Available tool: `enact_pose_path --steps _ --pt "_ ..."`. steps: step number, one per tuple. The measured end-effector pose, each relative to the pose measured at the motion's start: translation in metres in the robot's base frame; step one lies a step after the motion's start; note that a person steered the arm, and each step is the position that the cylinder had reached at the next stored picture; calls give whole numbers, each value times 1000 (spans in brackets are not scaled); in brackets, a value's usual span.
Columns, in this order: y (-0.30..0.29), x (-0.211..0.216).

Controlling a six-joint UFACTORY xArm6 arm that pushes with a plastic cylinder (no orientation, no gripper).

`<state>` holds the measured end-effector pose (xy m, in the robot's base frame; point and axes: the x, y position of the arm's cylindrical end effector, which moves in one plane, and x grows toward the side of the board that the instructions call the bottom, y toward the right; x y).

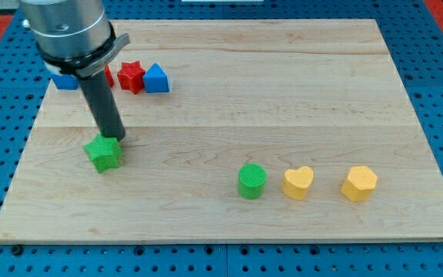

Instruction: Slide the green star to the left of the green circle

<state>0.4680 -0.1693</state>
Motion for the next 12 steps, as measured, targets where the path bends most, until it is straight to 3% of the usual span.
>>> enact_pose_path --steps 1,2,3,4,6,8,10,12 --pt "-64 1" --pt "-56 13" --pt "16 20" --pt "37 47" --pt "-11 64" --pt "55 73" --pt "65 126" --pt "109 120"
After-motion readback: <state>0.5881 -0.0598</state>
